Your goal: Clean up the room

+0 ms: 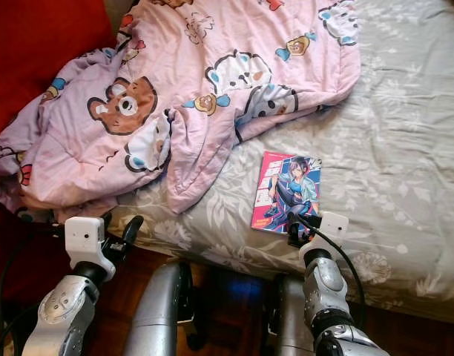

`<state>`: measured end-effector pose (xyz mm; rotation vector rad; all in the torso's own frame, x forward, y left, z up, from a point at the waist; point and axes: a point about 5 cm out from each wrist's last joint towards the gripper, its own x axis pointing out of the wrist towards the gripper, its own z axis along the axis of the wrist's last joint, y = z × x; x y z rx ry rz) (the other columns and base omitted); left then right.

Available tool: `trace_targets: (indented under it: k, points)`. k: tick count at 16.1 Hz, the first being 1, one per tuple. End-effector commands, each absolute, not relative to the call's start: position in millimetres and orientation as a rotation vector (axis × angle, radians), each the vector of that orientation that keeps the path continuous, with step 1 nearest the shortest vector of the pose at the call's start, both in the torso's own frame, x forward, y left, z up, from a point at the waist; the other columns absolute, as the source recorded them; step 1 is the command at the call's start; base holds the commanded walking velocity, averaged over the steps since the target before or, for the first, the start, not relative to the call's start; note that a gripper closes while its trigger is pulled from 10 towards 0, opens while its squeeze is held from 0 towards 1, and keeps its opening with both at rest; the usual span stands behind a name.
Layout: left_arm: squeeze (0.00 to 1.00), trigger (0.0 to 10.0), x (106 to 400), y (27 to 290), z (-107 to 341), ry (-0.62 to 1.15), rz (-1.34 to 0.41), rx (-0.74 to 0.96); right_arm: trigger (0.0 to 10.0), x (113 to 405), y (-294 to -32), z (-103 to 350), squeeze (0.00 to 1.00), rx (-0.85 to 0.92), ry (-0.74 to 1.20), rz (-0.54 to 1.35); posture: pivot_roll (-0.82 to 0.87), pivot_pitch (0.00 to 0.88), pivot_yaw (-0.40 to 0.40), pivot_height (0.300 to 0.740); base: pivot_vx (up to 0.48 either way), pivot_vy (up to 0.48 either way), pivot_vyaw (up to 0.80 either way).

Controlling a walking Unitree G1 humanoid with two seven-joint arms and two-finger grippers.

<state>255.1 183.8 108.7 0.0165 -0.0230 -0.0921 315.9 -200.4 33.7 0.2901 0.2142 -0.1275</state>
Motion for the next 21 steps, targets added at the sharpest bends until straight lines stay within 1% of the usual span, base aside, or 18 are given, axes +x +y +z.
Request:
trace_targets:
  k: [1,8,9,11,15,18,21]
  points:
    - [0.0,10.0,249,190,103,0.013,-0.078,0.024,10.0,305,-200,20,0.0,0.311,0.267,-0.141,0.24,0.411,0.098,0.61,0.0,0.0,0.0]
    - [0.0,10.0,243,193,104,0.027,-0.078,0.033,10.0,296,-204,12,0.0,0.33,0.287,-0.145,0.26,0.426,0.111,0.61,0.0,0.0,0.0]
    - [0.0,10.0,241,193,105,0.029,-0.08,0.037,10.0,293,-203,7,0.0,0.38,0.301,-0.138,0.27,0.429,0.117,0.61,0.0,0.0,0.0]
    - [0.0,10.0,240,194,106,0.03,-0.082,0.04,10.0,290,-203,5,0.0,0.388,0.306,-0.134,0.27,0.431,0.121,0.61,0.0,0.0,0.0]
    - [0.0,10.0,241,193,105,0.033,-0.084,0.039,10.0,293,-207,10,0.0,0.377,0.276,-0.126,0.26,0.431,0.121,0.61,0.0,0.0,0.0]
    - [0.0,10.0,243,192,106,0.032,-0.085,0.036,10.0,305,-211,26,0.0,0.378,0.187,-0.127,0.25,0.423,0.116,0.61,0.0,0.0,0.0]
    - [0.0,10.0,243,192,105,0.032,-0.083,0.035,10.0,305,-209,27,0.0,0.377,0.189,-0.122,0.26,0.413,0.111,0.61,0.0,0.0,0.0]
